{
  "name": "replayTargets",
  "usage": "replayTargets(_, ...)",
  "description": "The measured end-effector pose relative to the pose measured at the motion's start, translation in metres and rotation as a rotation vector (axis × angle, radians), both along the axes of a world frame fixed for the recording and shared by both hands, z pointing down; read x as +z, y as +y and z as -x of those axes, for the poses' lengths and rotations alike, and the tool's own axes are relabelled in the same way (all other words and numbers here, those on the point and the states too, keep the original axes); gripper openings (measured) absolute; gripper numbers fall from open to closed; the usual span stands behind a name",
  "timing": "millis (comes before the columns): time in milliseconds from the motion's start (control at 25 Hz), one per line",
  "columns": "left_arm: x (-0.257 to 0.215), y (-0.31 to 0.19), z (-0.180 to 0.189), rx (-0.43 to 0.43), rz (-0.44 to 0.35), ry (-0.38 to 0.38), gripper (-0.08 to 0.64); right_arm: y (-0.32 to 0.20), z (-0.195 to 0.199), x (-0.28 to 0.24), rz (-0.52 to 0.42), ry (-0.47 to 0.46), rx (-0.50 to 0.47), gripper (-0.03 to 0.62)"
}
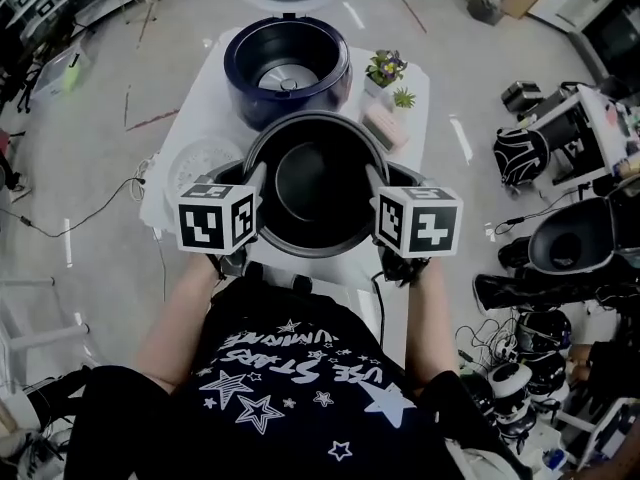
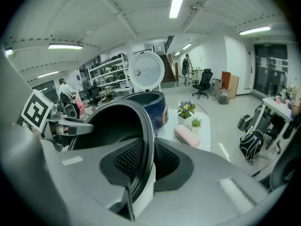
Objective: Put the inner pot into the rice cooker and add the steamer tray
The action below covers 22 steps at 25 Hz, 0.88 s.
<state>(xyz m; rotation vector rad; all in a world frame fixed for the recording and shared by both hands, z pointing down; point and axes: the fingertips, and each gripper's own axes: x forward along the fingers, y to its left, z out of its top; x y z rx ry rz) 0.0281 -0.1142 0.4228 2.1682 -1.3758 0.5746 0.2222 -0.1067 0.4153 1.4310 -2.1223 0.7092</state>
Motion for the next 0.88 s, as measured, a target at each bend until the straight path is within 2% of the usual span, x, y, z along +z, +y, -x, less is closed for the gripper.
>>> replayTargets(160,-0.022,-0.002,0.004,-0.034,-0.056,0.01,0.064,-0.008,0.005,-0.025,-0.065,0.001,-0.034,0.084)
replayTargets(400,-0.048,-0.005,0.011,-0.053,-0.102,0.026,0.064,-0.014,0.012,-0.056,-0.128,-0.004,-0.063,0.084)
replayTargets(880,-0.092,-0.032,0.051,-0.048,-0.146,0.086,0.064,-0.041,0.055,-0.114,-0.224,-0.035,-0.111,0.084)
